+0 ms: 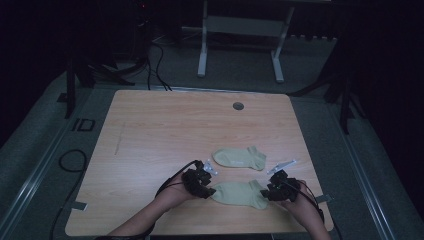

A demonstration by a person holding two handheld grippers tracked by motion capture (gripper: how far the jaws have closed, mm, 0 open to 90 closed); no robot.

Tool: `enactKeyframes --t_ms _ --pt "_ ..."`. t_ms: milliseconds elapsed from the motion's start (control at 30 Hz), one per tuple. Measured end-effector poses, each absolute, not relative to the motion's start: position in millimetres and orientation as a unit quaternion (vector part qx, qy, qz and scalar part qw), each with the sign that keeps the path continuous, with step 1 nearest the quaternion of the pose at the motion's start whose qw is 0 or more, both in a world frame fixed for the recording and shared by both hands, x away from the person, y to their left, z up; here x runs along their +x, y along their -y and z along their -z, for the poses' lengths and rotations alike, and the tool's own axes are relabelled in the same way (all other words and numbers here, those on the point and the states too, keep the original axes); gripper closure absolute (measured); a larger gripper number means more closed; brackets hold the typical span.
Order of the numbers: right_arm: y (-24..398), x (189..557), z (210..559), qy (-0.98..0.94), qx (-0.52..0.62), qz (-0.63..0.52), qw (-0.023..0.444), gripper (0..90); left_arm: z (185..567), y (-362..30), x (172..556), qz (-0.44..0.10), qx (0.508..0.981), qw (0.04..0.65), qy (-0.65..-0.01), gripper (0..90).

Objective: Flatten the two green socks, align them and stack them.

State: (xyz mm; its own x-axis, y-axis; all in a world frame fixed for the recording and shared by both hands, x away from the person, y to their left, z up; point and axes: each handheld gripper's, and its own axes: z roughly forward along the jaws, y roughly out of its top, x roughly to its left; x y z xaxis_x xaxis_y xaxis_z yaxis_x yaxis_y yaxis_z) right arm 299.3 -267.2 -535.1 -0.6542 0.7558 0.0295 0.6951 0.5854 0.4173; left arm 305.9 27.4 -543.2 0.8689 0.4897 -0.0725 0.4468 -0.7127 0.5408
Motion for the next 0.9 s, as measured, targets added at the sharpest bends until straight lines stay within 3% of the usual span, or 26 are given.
enactKeyframes --t_ms 233,367,500,900 --pt "262 295 537 -0.893 0.398 -0.189 0.091 70.1 547 -24 301 -0.045 0.93 0.272 -0.242 64.0" --pt "259 294 536 -0.898 0.389 -0.186 0.086 80.5 548 -22 300 -0.05 0.933 0.269 -0.234 72.1" --pt "258 293 536 -0.896 0.395 -0.186 0.083 82.8 547 -20 299 -0.051 0.932 0.272 -0.232 85.7" --pt "264 293 508 -0.88 0.407 -0.231 0.083 83.2 522 -31 305 -0.054 0.919 0.304 -0.246 87.4"
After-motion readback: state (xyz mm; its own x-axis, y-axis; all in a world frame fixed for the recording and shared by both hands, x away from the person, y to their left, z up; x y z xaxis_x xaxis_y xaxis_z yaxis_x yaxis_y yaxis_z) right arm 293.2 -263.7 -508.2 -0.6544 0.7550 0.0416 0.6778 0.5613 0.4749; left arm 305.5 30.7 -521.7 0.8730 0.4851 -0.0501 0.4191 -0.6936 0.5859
